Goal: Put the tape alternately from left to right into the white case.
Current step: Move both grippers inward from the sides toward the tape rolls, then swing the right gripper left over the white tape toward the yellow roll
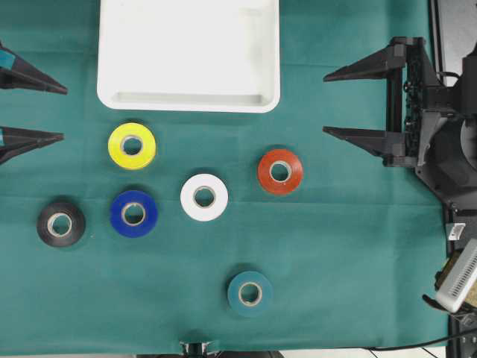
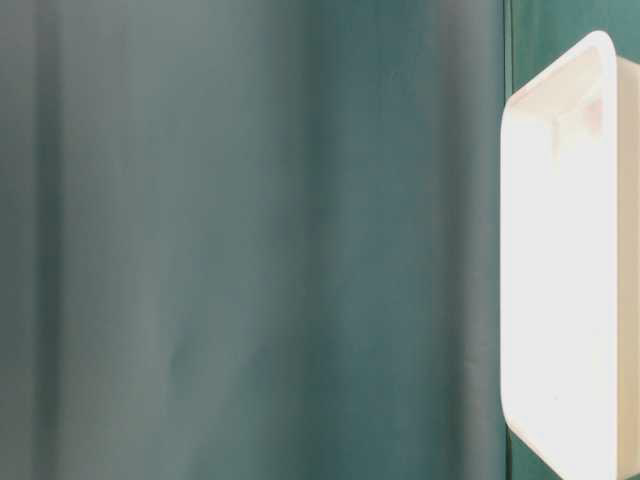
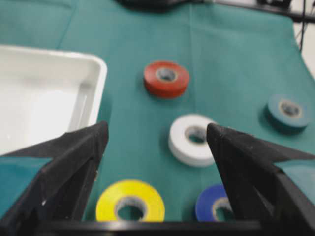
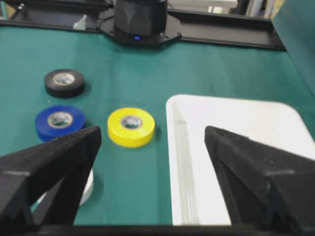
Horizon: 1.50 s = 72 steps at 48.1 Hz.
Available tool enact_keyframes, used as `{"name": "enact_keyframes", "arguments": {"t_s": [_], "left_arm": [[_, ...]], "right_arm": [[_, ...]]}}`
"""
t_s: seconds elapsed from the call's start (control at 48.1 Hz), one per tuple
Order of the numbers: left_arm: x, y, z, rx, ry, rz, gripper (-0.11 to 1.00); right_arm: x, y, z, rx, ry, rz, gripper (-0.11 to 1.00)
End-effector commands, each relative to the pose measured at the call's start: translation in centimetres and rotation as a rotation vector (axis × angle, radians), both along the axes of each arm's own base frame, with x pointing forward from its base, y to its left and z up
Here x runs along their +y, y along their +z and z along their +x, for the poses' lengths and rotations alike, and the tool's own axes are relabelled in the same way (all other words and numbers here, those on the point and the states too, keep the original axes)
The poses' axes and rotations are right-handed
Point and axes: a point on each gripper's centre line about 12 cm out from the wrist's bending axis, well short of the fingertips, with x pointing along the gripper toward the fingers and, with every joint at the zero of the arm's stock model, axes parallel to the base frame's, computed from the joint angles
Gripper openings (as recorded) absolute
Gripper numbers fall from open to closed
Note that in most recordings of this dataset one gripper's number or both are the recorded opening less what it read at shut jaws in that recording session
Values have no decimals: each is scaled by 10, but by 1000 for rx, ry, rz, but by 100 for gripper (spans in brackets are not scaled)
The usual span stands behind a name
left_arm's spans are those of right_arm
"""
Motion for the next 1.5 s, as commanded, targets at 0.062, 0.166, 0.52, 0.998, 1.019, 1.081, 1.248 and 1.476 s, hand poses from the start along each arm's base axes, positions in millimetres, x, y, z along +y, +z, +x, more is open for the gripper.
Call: {"name": "enact_keyframes", "arguments": {"t_s": [0.062,0.166,0.52,0.998,1.019,1.081,1.248,1.476], "left_arm": [[4,-1,11,71,20,-6,94],[6,-8,20,132,26,-3,94],[10,-34,63,305,36,0,94],[10,-55,96,408,11,56,94],[10,-55,96,410,11,57,94],[10,-55,95,410,11,56,94],[10,-57,94,414,11,56,94],[10,-57,93,416,11,56,94]], "right_arm": [[-7,-2,13,67,-32,19,80],[-12,-12,24,133,-48,33,80],[-15,-40,63,323,-50,42,80],[-18,-69,101,450,-46,38,79],[-19,-70,102,456,-46,39,79],[-19,-71,104,465,-46,39,79],[-19,-70,106,470,-44,34,79],[-19,-70,106,469,-40,25,79]]}}
